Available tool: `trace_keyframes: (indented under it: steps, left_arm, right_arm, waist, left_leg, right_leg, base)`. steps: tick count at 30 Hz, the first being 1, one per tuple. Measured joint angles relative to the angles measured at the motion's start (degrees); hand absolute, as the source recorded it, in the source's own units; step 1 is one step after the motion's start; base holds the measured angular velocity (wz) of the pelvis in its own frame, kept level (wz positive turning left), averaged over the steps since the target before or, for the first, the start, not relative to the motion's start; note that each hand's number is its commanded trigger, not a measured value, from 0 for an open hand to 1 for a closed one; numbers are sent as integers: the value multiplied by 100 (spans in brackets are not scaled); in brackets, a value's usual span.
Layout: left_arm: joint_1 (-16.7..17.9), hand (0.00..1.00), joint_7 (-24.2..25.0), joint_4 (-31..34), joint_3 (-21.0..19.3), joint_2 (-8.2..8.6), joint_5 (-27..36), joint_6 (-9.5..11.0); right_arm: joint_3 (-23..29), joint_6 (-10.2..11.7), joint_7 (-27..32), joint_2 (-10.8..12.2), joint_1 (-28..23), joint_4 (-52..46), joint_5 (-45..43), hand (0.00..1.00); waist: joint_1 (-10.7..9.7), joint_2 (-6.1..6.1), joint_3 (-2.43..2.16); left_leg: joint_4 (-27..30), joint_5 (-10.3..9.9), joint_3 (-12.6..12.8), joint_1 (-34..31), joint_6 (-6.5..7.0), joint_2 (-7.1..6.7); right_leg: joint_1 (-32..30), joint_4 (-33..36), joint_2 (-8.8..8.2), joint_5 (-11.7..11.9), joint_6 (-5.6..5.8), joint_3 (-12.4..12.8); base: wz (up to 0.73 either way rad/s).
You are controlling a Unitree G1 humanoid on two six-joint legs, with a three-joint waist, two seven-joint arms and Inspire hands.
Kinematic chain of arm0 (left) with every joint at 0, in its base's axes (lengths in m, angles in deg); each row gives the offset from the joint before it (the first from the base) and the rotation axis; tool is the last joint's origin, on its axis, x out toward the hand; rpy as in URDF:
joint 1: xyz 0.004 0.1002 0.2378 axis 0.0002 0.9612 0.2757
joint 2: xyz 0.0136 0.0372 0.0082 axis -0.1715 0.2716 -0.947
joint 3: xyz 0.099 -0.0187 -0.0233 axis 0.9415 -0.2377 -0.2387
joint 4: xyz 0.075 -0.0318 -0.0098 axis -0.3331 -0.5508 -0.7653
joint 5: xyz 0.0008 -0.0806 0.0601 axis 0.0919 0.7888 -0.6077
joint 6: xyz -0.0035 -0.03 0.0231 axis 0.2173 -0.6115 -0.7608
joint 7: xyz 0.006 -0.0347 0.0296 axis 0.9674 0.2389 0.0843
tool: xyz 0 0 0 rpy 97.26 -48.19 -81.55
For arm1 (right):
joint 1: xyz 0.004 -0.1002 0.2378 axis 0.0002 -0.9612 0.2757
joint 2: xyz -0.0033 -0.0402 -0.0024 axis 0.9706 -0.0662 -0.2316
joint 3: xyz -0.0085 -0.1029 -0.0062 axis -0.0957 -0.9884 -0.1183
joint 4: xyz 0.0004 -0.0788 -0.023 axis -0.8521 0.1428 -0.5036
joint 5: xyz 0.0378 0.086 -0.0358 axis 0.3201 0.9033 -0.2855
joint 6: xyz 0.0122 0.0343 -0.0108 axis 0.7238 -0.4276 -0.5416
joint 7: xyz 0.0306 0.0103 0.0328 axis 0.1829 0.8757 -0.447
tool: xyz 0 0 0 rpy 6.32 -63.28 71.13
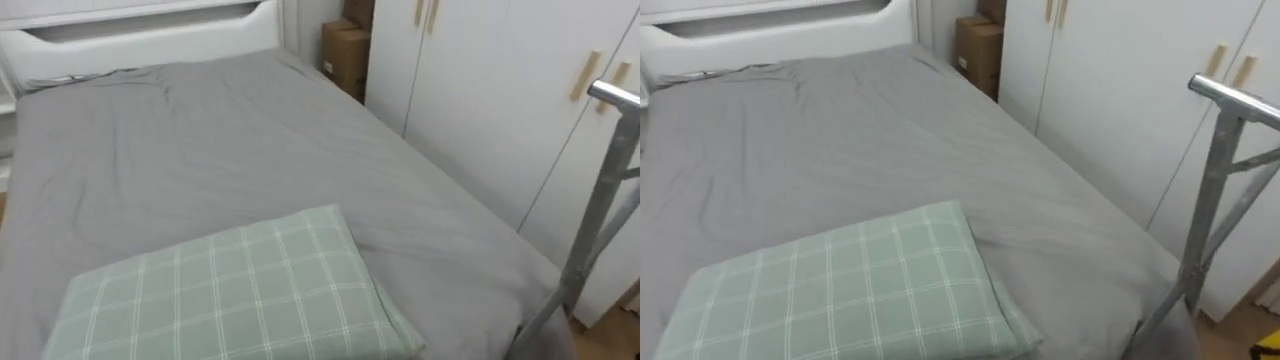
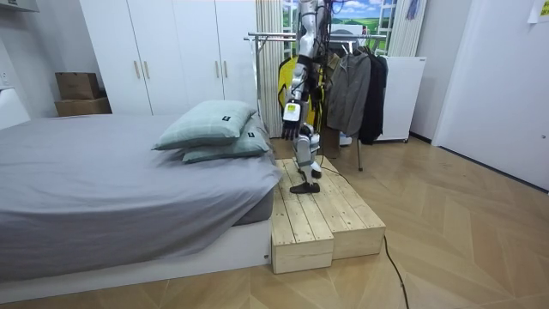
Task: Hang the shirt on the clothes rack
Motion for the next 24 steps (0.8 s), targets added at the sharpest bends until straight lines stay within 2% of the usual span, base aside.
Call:
trace_keyframes:
  steps: [2,6,10,14,18,21,24]
  left_arm:
    - [-20,0,0,-71,2,33,4,6]
    - [46,0,0,-78,2,69,68,-12]
    - [108,0,-1,-79,-15,122,131,-11]
    - [167,0,-1,-100,-22,210,123,0]
    - [178,0,-1,-97,-19,242,130,20]
    - [136,0,-1,-89,-19,245,124,44]
    - [56,0,-2,-60,-19,241,97,48]
  right_arm:
    - [-71,-36,-54,1,33,7,-43,0]
    - [-216,-66,-169,19,39,-19,-45,0]
    - [-310,-153,-169,25,68,-37,-46,0]
    - [-279,-144,-155,15,325,-35,-72,0]
    - [-308,-45,-132,13,530,-34,-36,0]
    - [-348,41,-115,12,541,-52,60,0]
    - [-429,151,-100,13,490,-51,58,0]
  waist:
    - [-12,-6,6]
    - [52,-9,9]
    - [203,-9,7]
    - [229,-18,3]
    - [248,-22,2]
    - [280,-22,2]
    - [297,-28,2]
  left_leg:
    - [139,-34,-260,-63,33,-38]
    - [283,-52,-632,-160,53,-120]
    - [287,-32,-740,-221,54,-163]
    - [284,50,-801,-291,12,-189]
    - [279,83,-818,-327,-50,-189]
    - [278,113,-832,-374,-94,-181]
    - [282,141,-866,-420,-139,-151]
  right_leg:
    - [116,2,8,-10,15,222]
    - [252,-41,3,-36,57,418]
    - [246,-89,6,-82,130,669]
    - [269,-253,31,-107,169,825]
    - [326,-356,47,-173,273,861]
    - [334,-443,73,-183,282,980]
    - [334,-495,118,-188,281,977]
  base:
    - [64]
    - [46]
    - [18]
    - [7]
    - [5]
    - [2]
    - [4]
